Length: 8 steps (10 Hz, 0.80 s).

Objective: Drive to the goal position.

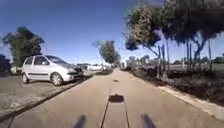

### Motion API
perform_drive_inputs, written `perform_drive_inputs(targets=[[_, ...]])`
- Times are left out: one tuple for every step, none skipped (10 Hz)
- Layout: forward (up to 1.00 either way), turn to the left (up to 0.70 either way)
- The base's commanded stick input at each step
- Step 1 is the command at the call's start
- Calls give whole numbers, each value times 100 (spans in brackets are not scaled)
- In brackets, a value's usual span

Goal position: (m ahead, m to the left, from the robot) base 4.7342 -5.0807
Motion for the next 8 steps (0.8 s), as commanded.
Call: perform_drive_inputs(targets=[[100,0],[100,0],[100,0],[100,0],[100,0],[100,0],[100,0],[100,0]])
